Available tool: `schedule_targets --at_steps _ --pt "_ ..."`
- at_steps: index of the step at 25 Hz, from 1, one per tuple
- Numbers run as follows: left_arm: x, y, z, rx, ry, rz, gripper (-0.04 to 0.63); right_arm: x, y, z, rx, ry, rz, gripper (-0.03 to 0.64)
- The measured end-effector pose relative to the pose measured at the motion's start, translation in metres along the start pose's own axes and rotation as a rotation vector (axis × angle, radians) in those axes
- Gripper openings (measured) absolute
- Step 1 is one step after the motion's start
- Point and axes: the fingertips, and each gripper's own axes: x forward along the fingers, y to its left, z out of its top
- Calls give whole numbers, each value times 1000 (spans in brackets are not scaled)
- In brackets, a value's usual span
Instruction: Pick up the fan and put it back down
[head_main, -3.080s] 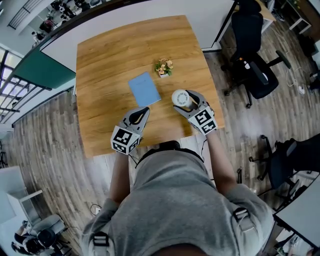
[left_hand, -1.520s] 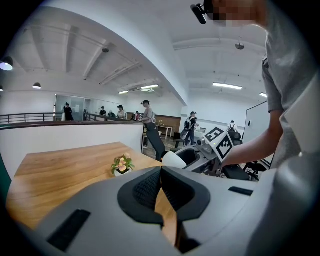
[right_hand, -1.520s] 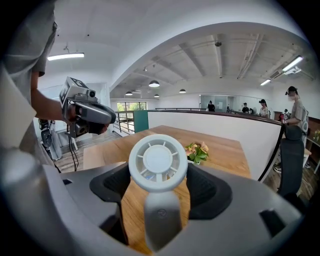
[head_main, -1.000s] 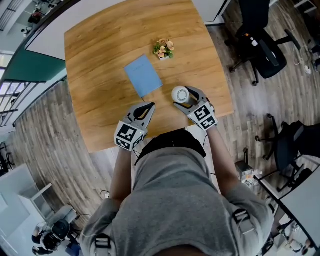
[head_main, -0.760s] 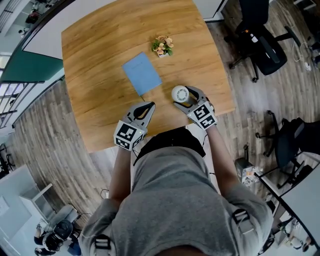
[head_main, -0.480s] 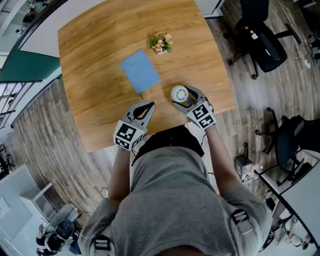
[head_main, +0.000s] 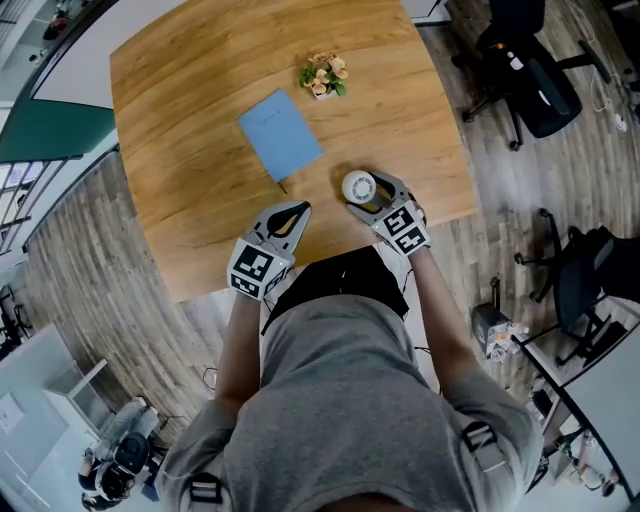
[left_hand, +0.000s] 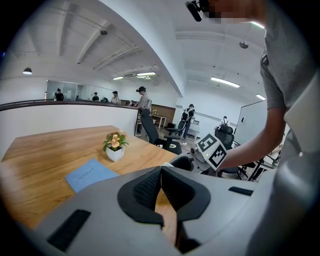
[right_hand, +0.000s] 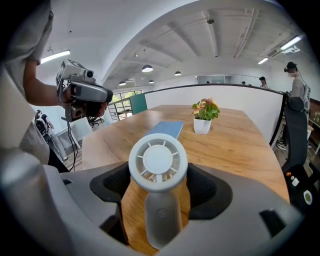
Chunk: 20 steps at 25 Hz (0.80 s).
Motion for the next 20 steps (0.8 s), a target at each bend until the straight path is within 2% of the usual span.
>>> schedule_targets --at_steps 20 --pt "11 18 -29 -25 30 18 20 38 -1 -31 -6 55 26 364"
